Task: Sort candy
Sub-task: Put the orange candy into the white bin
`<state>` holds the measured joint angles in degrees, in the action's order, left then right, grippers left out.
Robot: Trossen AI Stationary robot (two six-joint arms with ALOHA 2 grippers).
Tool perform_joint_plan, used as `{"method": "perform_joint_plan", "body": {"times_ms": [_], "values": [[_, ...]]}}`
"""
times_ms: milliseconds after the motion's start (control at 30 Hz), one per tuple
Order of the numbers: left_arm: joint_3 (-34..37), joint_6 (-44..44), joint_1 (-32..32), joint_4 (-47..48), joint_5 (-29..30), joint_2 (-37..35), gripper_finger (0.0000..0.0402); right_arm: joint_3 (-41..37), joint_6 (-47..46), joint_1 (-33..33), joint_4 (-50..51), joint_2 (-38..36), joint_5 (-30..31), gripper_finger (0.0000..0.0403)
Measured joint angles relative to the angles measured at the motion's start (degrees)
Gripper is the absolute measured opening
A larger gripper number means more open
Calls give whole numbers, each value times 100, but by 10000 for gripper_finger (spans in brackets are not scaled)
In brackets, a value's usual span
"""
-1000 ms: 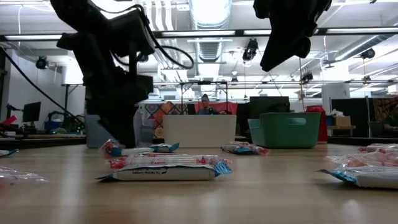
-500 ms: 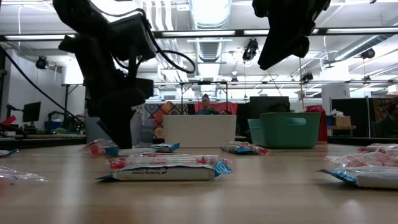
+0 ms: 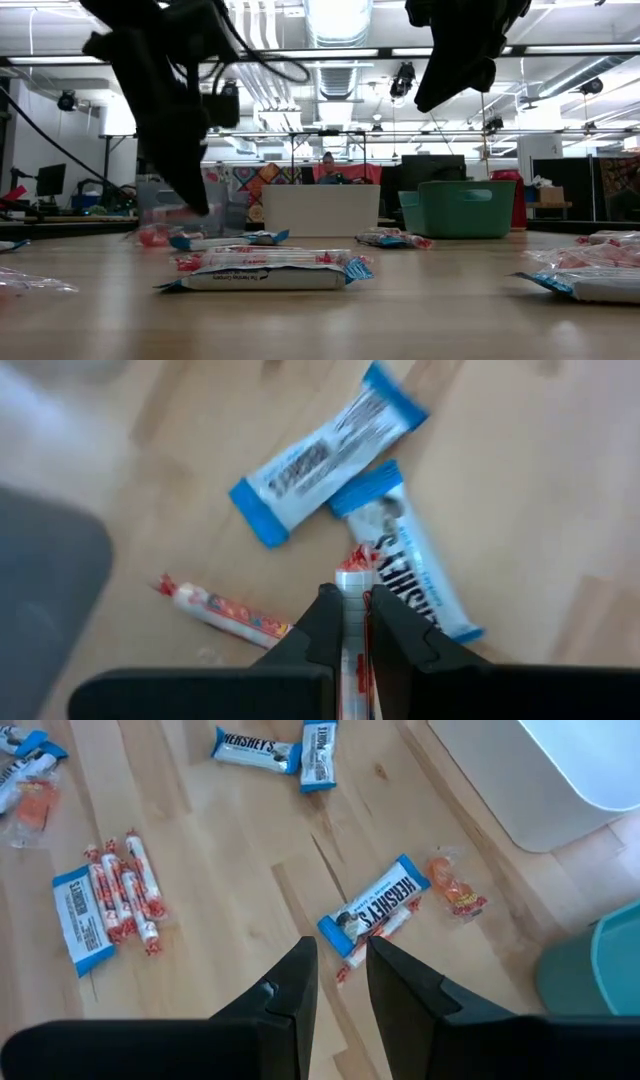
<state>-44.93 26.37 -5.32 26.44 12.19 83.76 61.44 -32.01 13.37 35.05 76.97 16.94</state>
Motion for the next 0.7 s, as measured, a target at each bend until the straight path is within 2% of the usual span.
{"method": "perform_joint_plan", "body": {"times_ms": [267, 467, 700], "values": [[7, -1407, 13, -565, 118, -1109, 7, -338, 146, 0, -460, 0, 473, 82], [7, -2332, 29, -1487, 134, -1612, 8, -822, 612, 13, -1917, -2, 561, 82], [30, -3223, 267, -2208, 76, -1683, 9, -1359, 1421, 27, -3384, -4, 563, 82]]}}
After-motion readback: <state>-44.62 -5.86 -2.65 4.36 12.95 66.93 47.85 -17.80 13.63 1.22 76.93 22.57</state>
